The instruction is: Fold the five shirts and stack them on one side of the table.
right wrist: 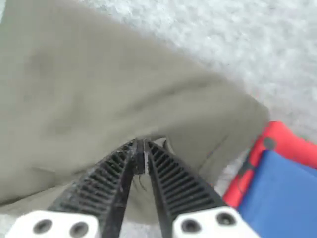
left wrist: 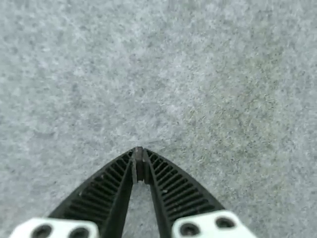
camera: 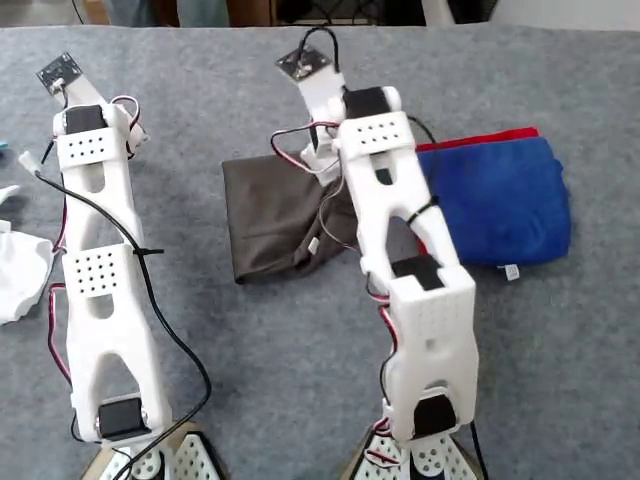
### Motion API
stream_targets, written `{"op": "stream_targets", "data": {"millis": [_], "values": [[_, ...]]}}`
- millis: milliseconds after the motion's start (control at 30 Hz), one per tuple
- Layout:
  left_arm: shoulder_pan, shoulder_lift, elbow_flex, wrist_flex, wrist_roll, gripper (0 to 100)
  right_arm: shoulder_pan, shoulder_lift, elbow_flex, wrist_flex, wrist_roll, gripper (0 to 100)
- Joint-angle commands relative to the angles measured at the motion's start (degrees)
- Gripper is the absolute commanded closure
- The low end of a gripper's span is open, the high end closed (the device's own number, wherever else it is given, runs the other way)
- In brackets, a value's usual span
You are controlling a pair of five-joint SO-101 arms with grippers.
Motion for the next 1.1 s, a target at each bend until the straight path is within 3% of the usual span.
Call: {"op": "stream_targets", "data": {"millis": [0,367,500,733,933,1067], "values": [[0.66,-1.32,-1.71,-1.32,-0.53,97,0.09,1.54,-0.04,-0.44,0.26,98.4],[0.66,-1.23,-1.71,-1.41,-0.53,97,5.36,2.51,-3.82,20.48,0.00,98.4],[0.66,-1.23,-1.71,-1.41,-0.53,97,10.11,-5.67,2.95,20.22,0.26,98.4],[0.75,-1.23,-1.71,-1.49,-0.53,97,10.29,-20.00,12.97,16.18,0.09,98.4],[0.84,-1.23,-1.71,-1.49,-0.53,97,3.96,-18.51,15.16,1.41,-1.41,98.4],[0.84,-1.23,-1.71,-1.49,-0.53,97,3.25,-12.53,18.51,-1.49,-1.76,98.4]]}}
